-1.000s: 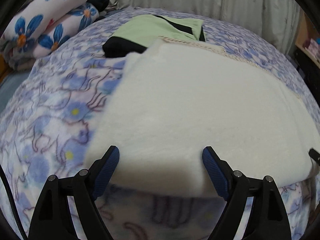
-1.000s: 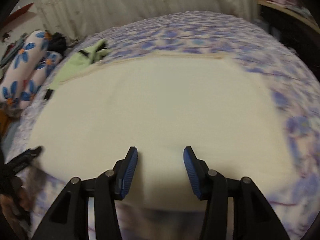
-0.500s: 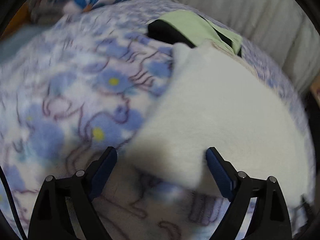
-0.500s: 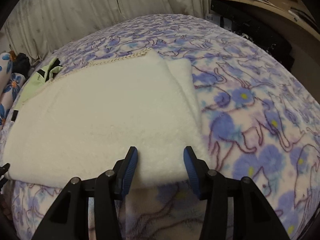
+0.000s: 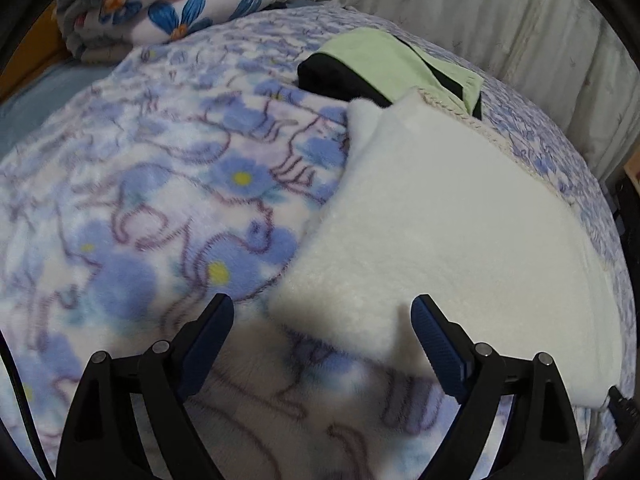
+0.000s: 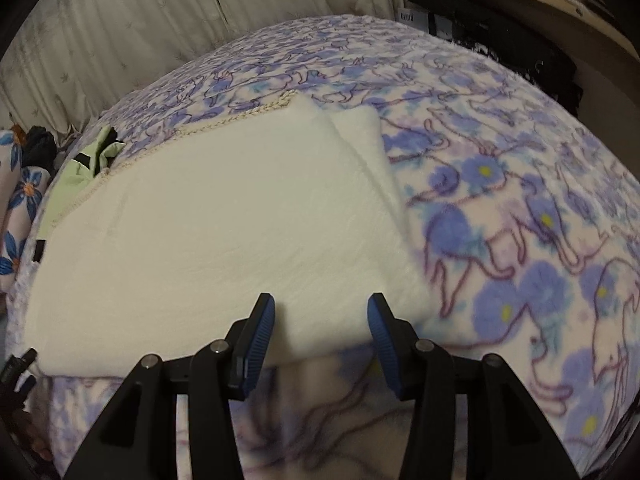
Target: Fold large clothes
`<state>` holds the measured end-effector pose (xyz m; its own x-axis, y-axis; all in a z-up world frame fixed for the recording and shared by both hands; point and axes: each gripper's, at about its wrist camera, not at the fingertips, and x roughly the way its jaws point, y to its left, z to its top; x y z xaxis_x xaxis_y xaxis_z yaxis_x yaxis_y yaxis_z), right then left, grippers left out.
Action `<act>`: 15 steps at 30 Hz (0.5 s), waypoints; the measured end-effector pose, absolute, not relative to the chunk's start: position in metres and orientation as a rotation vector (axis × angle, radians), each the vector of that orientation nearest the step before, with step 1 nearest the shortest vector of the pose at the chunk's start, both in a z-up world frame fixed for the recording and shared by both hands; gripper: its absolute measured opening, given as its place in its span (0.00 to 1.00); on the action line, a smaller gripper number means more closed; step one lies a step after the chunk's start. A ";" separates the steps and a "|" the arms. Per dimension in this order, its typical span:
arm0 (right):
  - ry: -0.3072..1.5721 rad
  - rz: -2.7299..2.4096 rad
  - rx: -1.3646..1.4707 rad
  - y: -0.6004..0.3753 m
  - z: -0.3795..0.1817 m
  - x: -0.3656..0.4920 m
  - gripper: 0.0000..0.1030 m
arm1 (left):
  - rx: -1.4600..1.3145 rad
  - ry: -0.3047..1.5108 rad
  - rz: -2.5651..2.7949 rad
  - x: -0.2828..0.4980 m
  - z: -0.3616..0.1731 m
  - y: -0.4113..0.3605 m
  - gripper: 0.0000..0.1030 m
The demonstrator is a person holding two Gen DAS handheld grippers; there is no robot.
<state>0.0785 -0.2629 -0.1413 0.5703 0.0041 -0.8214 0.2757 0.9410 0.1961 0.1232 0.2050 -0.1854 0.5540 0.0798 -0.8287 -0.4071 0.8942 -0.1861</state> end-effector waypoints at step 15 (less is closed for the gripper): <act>0.862 0.021 0.309 -0.201 -0.098 0.026 0.57 | -0.388 0.975 0.162 0.068 -0.132 0.178 0.88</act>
